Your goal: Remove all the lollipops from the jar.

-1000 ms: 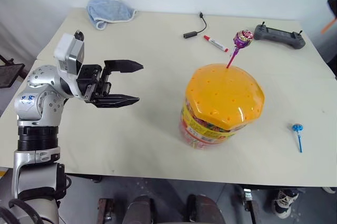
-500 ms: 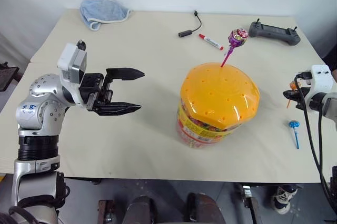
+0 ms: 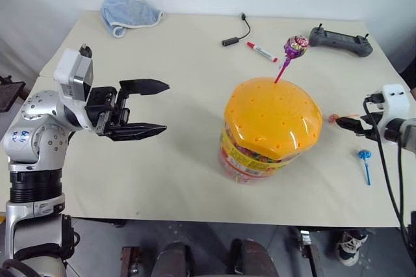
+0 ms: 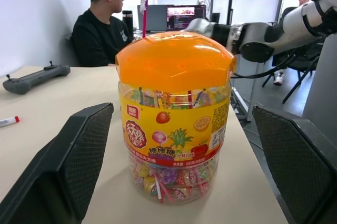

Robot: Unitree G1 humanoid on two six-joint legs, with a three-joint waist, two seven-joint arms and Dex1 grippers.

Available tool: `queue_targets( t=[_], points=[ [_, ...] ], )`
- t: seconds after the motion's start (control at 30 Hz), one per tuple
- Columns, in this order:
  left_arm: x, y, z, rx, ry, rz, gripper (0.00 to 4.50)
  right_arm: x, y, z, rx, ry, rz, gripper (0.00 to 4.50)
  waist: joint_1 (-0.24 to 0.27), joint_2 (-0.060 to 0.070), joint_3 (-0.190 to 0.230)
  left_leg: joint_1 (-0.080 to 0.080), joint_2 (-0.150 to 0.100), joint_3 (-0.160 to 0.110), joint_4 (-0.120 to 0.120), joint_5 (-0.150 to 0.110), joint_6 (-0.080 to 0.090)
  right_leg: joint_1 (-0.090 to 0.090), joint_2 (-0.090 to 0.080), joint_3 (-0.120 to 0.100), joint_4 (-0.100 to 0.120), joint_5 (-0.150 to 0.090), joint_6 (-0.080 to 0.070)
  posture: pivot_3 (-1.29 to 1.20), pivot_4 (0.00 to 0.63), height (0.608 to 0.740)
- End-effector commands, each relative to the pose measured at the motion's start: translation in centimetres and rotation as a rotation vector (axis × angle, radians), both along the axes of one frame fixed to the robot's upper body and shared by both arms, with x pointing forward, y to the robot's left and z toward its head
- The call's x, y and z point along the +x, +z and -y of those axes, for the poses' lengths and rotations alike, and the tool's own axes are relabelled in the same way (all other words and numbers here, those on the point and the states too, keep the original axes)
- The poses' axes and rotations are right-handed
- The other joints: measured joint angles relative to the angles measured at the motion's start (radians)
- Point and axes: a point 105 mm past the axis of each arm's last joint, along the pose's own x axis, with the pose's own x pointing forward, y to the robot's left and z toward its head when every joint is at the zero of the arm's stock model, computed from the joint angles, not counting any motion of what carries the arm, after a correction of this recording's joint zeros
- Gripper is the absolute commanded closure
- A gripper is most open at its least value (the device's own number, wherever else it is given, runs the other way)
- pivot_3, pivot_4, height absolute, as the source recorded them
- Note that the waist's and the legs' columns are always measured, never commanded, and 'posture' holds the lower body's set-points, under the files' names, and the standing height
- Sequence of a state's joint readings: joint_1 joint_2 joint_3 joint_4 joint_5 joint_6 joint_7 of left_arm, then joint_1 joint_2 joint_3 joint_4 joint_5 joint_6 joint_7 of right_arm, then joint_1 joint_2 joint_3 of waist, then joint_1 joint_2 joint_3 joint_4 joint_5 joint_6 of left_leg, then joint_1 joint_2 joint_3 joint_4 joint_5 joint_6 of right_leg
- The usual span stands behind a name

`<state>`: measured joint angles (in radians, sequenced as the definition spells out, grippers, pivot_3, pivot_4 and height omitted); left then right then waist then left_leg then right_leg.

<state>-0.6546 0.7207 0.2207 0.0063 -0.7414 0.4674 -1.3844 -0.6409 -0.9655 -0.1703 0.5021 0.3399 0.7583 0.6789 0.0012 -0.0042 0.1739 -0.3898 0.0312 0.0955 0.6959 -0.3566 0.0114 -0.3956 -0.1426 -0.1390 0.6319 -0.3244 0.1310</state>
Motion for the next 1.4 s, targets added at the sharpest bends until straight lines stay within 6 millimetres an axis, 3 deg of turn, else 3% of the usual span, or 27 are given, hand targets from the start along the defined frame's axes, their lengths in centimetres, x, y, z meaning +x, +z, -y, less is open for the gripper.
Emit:
queue_targets(
  t=[0.03, 0.3, 0.43, 0.6, 0.83, 1.07, 1.4],
  points=[
    [-0.5, 1.6, 0.0, -0.016, -0.013, 0.061, 0.00, -1.9, 5.1, -1.5, -0.028, 0.124, 0.136, 0.03, -0.001, 0.000, 0.000, 0.000, 0.000, 0.000, 0.000, 0.000, 0.000, 0.000, 0.000, 0.000, 0.000, 0.000, 0.000, 0.00, 0.150, 0.740],
    [-0.5, 3.3, -0.1, -0.038, -0.043, 0.079, 0.00, -8.5, 12.1, -8.7, 0.030, 0.539, 0.370, 0.03, 0.001, 0.000, 0.000, 0.000, 0.000, 0.000, 0.001, 0.000, 0.000, 0.000, 0.000, 0.000, 0.000, 0.000, 0.000, 0.00, 0.150, 0.740],
    [-0.3, 3.7, -0.2, -0.036, -0.045, 0.081, 0.00, -9.8, 14.3, -11.2, 0.041, 0.661, 0.427, 0.03, 0.001, 0.000, 0.000, 0.001, 0.000, -0.001, 0.001, 0.000, 0.000, 0.001, 0.000, 0.000, 0.000, 0.000, 0.000, 0.00, 0.150, 0.740],
    [0.1, 3.9, -0.4, -0.034, -0.035, 0.090, 0.00, -9.5, 15.4, -15.8, 0.094, 0.874, 0.443, 0.03, -0.003, 0.000, 0.000, 0.002, 0.000, -0.001, 0.002, 0.000, 0.000, 0.002, 0.000, 0.000, 0.001, 0.000, 0.000, 0.00, 0.150, 0.740],
    [-0.1, 3.4, -1.5, -0.024, 0.027, 0.074, 0.00, -8.2, 15.6, -20.3, 0.159, 1.088, 0.449, 0.03, -0.005, 0.000, 0.000, 0.001, 0.000, 0.000, 0.001, 0.000, 0.000, 0.001, 0.000, 0.000, 0.001, 0.000, 0.000, 0.00, 0.150, 0.740],
    [-1.0, 2.7, -4.5, 0.000, 0.137, 0.048, 0.00, -6.2, 15.3, -22.0, 0.181, 1.152, 0.442, 0.03, -0.002, 0.000, 0.000, 0.001, 0.000, -0.001, 0.001, 0.000, 0.000, 0.001, 0.000, 0.000, 0.002, 0.000, 0.000, 0.00, 0.150, 0.740],
    [-2.2, 1.5, -5.5, -0.003, 0.187, 0.017, 0.00, -5.9, 16.7, -22.5, 0.199, 1.195, 0.504, 3.44, -0.006, 0.000, 0.000, 0.001, 0.000, -0.001, 0.001, 0.000, 0.000, 0.000, 0.000, 0.000, 0.004, 0.000, 0.000, 0.00, 0.150, 0.740]
  ],
)
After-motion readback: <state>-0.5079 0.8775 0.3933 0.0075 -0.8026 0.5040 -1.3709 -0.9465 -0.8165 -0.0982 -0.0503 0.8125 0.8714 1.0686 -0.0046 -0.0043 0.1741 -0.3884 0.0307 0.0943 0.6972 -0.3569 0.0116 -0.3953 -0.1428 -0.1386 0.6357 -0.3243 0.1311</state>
